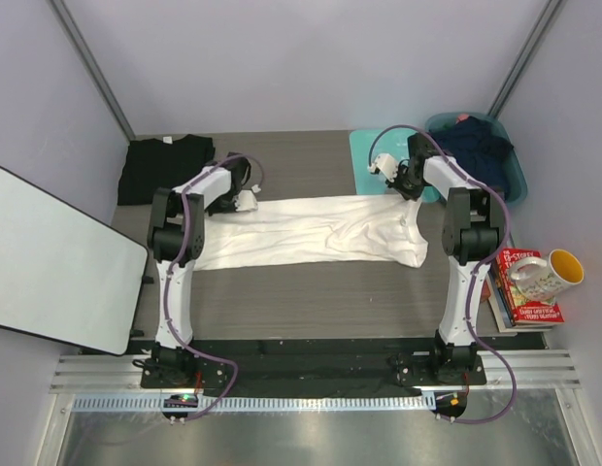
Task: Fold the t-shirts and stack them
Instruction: Fold the tshirt
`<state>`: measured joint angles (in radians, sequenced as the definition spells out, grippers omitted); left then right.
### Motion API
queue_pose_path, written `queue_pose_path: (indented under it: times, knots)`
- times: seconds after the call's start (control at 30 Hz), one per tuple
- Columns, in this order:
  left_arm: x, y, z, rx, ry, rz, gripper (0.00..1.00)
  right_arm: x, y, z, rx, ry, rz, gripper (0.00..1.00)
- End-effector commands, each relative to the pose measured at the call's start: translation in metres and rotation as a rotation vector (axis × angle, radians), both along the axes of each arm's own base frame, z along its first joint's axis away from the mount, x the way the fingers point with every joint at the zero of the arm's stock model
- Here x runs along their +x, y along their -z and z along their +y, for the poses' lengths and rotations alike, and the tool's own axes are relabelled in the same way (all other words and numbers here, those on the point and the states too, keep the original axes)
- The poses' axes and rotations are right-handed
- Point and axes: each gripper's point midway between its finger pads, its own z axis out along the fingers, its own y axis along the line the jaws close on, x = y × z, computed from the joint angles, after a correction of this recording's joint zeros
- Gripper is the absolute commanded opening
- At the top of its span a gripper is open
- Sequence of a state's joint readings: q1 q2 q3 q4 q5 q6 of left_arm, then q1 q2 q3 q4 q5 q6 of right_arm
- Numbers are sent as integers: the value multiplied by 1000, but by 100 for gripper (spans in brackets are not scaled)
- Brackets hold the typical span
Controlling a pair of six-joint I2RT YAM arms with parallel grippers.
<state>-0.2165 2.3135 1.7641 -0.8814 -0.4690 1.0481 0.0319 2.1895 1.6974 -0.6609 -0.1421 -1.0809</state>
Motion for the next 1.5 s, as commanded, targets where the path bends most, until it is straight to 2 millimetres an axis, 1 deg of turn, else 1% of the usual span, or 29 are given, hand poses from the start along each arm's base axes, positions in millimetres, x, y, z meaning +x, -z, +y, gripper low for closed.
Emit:
queue_pose_path:
  times: [0.0,0.03,0.07,0.1,0.13,0.17,0.2,0.23,0.27,0.3,0.33,0.37,0.4,0.43,0.47,0.5,0.53,0.57,0.6,0.63,0.67,0.73,0.77,0.83,0.87,1.0,1.2,1.33,1.47]
  knots:
    - [-26,22,10,-48,-52,59,0,13,4,-28,-99,41,-50,1]
    - [-27,20,8,-59,-60,48,0,14,1,-28,-98,41,-56,1]
    - [-28,18,8,-67,-64,44,0,16,-9,-25,-87,45,-78,1]
    - [-27,12,6,-78,-69,29,0,17,-16,-24,-72,52,-90,3]
    - [-26,1,4,-99,-81,4,0,17,-25,-22,-59,51,-102,9]
    - [-23,-7,-1,-125,-82,-18,0,17,-37,-15,-22,42,-120,13]
    - [-23,-12,-2,-137,-85,-32,0,14,-57,-11,2,47,-140,16]
    - [-21,-26,-5,-150,-81,-59,0,12,-70,-7,25,40,-152,22]
    - [-20,-32,-7,-161,-79,-72,0,9,-82,2,62,25,-162,24]
    - [-20,-38,-9,-168,-75,-86,3,-2,-100,8,85,7,-161,26]
    - [-20,-45,-10,-174,-71,-96,15,-9,-108,18,107,-17,-155,29]
    - [-21,-54,-13,-186,-59,-106,18,-16,-113,25,125,-37,-144,29]
    - [-22,-60,-16,-192,-50,-115,19,-32,-117,35,164,-68,-105,29]
    - [-23,-63,-19,-197,-45,-121,25,-41,-125,46,176,-100,-100,29]
    - [-23,-71,-21,-206,-36,-134,30,-50,-127,54,194,-121,-80,28]
    - [-24,-73,-26,-212,-24,-137,36,-62,-126,62,227,-134,-40,26]
    - [-24,-75,-29,-218,-18,-143,43,-71,-126,74,248,-154,-14,20]
    - [-24,-77,-32,-221,-13,-143,40,-80,-120,79,259,-162,23,15]
    - [-25,-76,-38,-229,-4,-142,27,-89,-114,84,268,-160,63,5]
    - [-25,-75,-41,-229,2,-140,0,-95,-103,89,271,-163,104,1]
    - [-25,-73,-44,-231,7,-136,0,-105,-93,94,267,-173,146,1]
    - [-26,-67,-49,-221,21,-119,0,-114,-80,100,268,-185,185,1]
    - [-26,-66,-51,-218,26,-118,0,-121,-70,102,264,-189,207,1]
    - [-24,-64,-56,-215,39,-115,0,-127,-60,101,255,-196,233,1]
    - [-23,-65,-57,-216,40,-121,0,-130,-52,100,247,-197,257,1]
    - [-22,-68,-59,-220,45,-132,0,-132,-33,96,218,-192,298,1]
    - [-25,-66,-56,-209,47,-127,0,-131,-13,92,192,-184,320,1]
    - [-26,-65,-54,-202,59,-123,0,-136,5,87,166,-170,345,1]
    - [-27,-63,-53,-198,66,-115,0,-139,16,79,126,-165,353,1]
